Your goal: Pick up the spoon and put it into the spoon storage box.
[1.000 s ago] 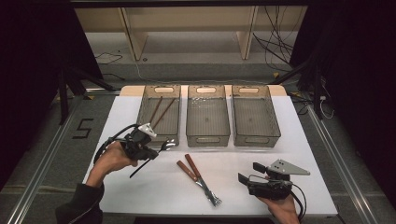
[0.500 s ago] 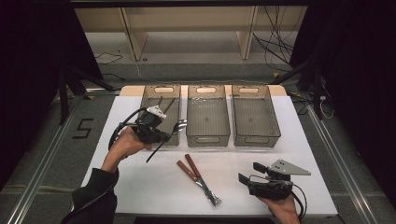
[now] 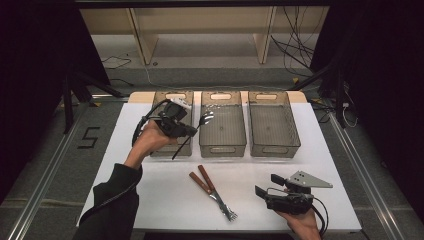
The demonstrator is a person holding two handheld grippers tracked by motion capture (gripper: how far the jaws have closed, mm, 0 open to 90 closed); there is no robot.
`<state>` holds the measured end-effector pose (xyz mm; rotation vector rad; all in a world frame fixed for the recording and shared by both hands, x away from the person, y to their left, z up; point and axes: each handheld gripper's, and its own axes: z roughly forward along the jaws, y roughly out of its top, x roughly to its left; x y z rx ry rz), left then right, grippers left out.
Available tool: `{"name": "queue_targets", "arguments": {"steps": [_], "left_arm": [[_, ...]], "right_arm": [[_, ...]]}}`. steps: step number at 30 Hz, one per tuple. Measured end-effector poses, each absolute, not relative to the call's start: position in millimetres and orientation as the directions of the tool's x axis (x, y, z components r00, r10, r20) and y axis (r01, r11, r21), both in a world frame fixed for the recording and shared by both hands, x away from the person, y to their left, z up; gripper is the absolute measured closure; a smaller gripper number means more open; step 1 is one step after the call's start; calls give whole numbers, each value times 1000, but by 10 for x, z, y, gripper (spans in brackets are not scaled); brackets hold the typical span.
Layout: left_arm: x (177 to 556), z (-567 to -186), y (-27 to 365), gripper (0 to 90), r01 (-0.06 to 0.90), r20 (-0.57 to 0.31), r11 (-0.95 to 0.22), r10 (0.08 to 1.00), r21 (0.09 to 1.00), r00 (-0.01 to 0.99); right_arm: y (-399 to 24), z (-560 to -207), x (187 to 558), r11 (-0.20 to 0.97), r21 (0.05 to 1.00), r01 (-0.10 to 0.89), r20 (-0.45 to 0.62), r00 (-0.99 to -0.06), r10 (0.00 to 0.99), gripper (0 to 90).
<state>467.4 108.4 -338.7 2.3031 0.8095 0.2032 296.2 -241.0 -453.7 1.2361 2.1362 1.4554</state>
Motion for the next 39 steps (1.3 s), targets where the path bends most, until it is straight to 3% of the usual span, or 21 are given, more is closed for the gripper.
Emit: {"name": "queue_targets", "arguments": {"steps": [21,39], "left_arm": [[5059,-3181,645,852,479,-72,-495,637,725,768],[5301,-3350,389,852,489,-75,-438,682,754,728]], "right_arm": [[-2429,-4549,2971,124,860,495,234,-598,767,245],[-2439,-4547,2968,120,863,491,235,-599,765,246]]}}
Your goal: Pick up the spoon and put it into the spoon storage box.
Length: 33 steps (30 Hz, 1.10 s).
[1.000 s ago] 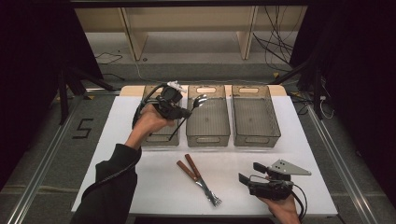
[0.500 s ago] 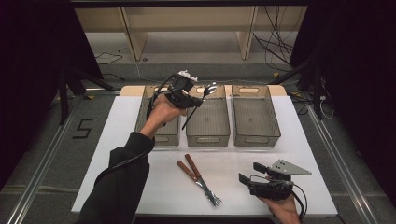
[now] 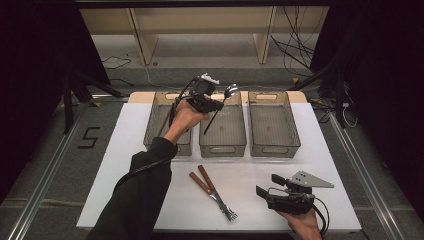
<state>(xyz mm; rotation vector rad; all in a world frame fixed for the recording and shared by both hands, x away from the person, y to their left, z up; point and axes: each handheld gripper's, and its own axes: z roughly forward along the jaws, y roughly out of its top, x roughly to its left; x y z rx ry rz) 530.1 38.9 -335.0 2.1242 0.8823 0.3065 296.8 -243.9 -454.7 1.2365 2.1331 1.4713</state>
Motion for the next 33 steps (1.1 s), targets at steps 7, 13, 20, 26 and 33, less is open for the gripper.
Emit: {"name": "queue_targets", "arguments": {"steps": [7,13,20,26,33], "left_arm": [[5355,-3461,320,852,496,-76,-428,694,756,715],[5382,-3531,281,851,507,-86,-420,700,753,709],[5392,-3610,244,851,514,-85,-427,703,744,706],[5408,-3706,225,847,535,-95,-423,713,731,694],[5425,-3746,235,675,560,-130,-398,721,726,681]], "right_arm": [[-2436,-4547,2967,121,863,490,235,-602,764,246],[-2437,-4548,2967,123,863,490,234,-602,763,246],[-2435,-4549,2965,123,862,491,235,-602,763,246],[-2434,-4547,2964,123,863,490,234,-603,762,245],[-2436,-4549,2965,122,862,492,235,-603,763,246]]}}
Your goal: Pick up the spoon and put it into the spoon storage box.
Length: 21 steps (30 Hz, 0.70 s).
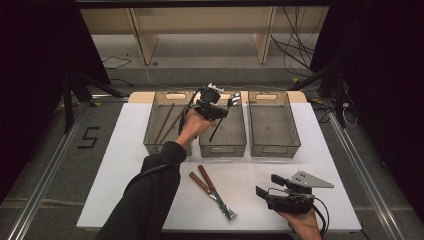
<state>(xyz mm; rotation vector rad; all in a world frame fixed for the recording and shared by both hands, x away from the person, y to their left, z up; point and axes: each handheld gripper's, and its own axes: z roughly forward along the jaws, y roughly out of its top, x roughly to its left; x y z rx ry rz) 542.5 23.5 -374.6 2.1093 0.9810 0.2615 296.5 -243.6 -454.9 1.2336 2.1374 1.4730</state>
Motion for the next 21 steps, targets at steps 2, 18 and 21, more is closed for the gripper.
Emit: {"name": "queue_targets", "arguments": {"steps": [2,18,21], "left_arm": [[5412,-3702,254,646,558,-141,-390,716,732,684],[4994,-3336,639,264,542,-161,-360,703,760,693],[4878,-3329,773,236,535,-176,-335,699,776,693]], "right_arm": [[-2436,-4550,2966,122,861,493,236,-602,763,246],[-2424,-4548,2967,124,859,496,237,-601,764,246],[-2416,-4545,2967,126,856,501,238,-599,765,245]]}}
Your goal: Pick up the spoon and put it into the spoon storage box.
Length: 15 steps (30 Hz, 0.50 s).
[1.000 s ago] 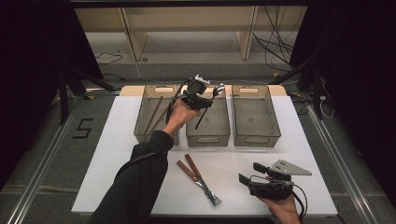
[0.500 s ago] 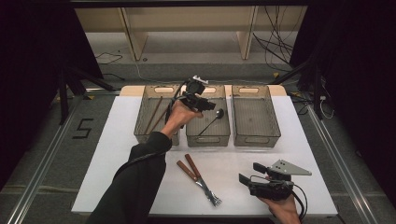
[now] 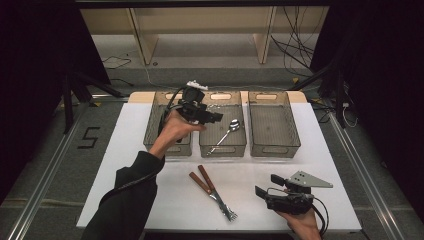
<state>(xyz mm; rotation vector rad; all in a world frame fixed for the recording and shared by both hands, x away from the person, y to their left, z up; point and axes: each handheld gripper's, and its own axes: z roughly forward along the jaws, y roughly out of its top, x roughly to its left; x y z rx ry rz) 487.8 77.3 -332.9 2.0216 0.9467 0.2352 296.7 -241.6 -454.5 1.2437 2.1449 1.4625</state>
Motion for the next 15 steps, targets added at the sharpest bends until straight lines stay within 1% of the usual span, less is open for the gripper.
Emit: {"name": "queue_targets", "arguments": {"steps": [4,9,15], "left_arm": [[4731,-3368,941,214,528,-190,-305,699,792,689],[4574,-3457,1126,195,526,-191,-296,702,797,686],[4428,-3532,1307,187,519,-202,-270,703,811,682]], "right_arm": [[-2403,-4539,2969,129,855,502,236,-600,765,244],[-2382,-4537,2974,133,857,498,232,-602,764,244],[-2367,-4530,2980,132,857,498,232,-602,764,243]]}}
